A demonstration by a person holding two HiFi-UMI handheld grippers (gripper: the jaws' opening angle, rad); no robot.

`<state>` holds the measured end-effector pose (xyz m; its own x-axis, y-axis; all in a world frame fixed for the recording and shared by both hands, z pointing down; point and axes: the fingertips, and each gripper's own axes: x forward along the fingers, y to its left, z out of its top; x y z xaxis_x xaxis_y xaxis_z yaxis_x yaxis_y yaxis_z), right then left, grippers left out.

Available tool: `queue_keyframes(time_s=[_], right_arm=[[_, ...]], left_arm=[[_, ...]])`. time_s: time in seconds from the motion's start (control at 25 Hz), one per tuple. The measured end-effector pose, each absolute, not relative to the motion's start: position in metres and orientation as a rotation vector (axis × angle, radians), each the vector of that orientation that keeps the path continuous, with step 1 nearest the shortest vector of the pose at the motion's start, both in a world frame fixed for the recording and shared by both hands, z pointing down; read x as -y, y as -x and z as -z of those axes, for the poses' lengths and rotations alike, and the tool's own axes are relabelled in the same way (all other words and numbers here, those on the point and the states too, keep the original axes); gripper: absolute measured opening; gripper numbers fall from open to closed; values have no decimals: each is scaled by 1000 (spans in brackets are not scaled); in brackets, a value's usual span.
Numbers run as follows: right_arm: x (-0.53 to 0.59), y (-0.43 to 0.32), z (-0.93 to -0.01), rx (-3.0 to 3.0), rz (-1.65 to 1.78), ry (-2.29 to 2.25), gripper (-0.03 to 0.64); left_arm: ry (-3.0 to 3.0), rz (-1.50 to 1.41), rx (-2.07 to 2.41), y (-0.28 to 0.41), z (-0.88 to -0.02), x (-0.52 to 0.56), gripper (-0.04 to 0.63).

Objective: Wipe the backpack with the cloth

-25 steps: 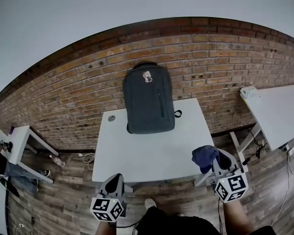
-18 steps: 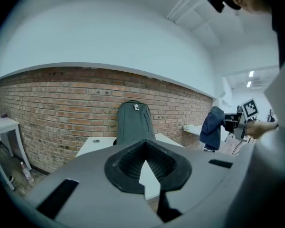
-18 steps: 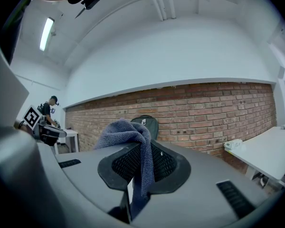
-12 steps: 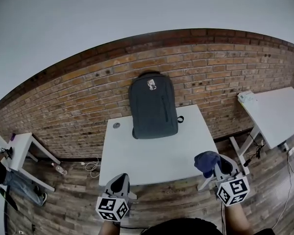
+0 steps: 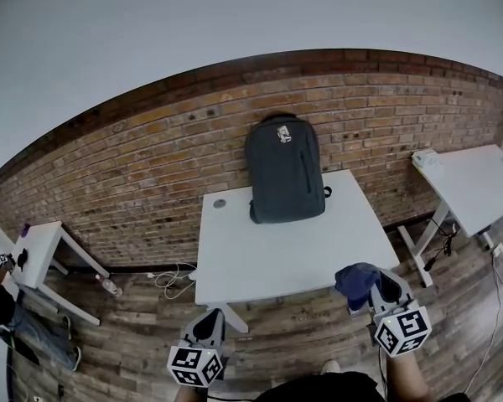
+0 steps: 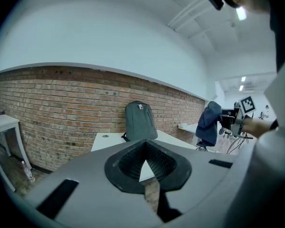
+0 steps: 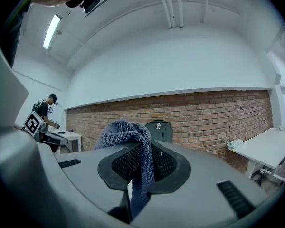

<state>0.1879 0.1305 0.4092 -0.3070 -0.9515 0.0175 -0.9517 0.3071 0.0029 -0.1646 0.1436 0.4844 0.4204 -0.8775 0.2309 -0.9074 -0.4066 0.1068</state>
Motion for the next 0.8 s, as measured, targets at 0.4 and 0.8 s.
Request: queue_keyframes(time_s=[0.4,0.8], right_arm=[[-196,-111,-408,2498,-22,-1789,43],[-246,-86,-400,2501,-24,-1780,43]], left_arm=[[-2390,-180,1517,234,-513,-216,-3],[-2404,-181,1441,239,-525,-261,-3]])
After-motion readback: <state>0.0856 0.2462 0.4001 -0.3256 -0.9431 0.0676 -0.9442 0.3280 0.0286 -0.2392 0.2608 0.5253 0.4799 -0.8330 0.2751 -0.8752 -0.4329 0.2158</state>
